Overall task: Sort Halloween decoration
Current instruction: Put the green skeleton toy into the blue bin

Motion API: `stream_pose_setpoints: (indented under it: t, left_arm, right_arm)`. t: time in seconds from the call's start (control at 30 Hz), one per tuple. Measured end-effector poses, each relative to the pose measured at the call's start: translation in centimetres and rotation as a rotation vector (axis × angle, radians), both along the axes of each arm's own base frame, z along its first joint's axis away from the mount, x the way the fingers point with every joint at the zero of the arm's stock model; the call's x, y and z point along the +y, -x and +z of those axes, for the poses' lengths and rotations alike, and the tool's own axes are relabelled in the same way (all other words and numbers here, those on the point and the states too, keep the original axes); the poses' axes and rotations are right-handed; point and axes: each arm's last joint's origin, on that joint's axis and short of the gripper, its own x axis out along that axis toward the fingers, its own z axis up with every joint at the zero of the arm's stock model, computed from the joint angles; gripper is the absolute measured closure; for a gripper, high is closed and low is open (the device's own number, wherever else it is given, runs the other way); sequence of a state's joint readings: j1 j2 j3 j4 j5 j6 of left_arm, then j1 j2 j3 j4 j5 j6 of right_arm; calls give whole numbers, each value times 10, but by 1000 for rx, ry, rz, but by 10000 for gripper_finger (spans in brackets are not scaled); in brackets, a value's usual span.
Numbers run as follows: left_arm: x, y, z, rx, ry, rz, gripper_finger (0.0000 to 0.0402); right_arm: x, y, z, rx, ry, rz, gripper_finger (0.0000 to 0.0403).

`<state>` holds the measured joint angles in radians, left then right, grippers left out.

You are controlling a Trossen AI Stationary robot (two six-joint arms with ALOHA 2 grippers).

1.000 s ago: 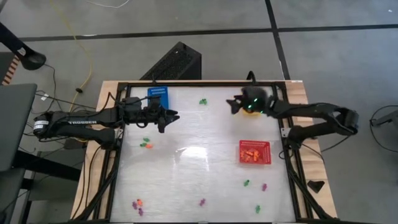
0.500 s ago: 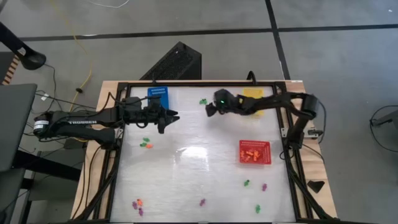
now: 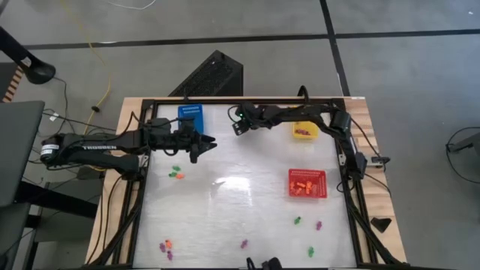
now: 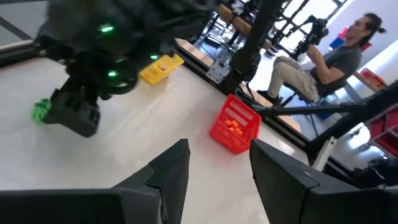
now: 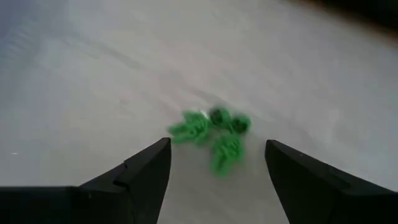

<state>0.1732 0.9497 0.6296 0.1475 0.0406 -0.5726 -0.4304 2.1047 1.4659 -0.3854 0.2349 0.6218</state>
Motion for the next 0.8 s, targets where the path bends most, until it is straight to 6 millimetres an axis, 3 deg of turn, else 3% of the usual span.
stream_pose_setpoints:
  t: [0.1,0.2,0.37,0.4,0.6,0.7,0.8]
  left_arm:
    - [-4,-1,0,0,8,-20,244]
    - [-9,-1,0,-1,8,-43,244]
    - [-16,-2,0,-1,15,-64,244]
    - [-17,-2,0,-1,15,-66,244]
    - [-22,-3,0,-3,27,-75,244]
    - [-25,-3,0,-4,36,-85,244]
    - [-27,-3,0,-3,35,-92,244]
  right_arm:
    - [-4,-1,-10,-4,-49,-16,128]
    - [-1,-4,-9,-5,-45,19,173]
    - [2,-6,-11,6,-58,64,345]
    - [3,-5,-12,16,-62,77,364]
    - [6,-3,0,-23,-82,118,366]
    - [14,-4,20,-88,-72,179,386]
    - [21,-4,54,-182,-18,201,386]
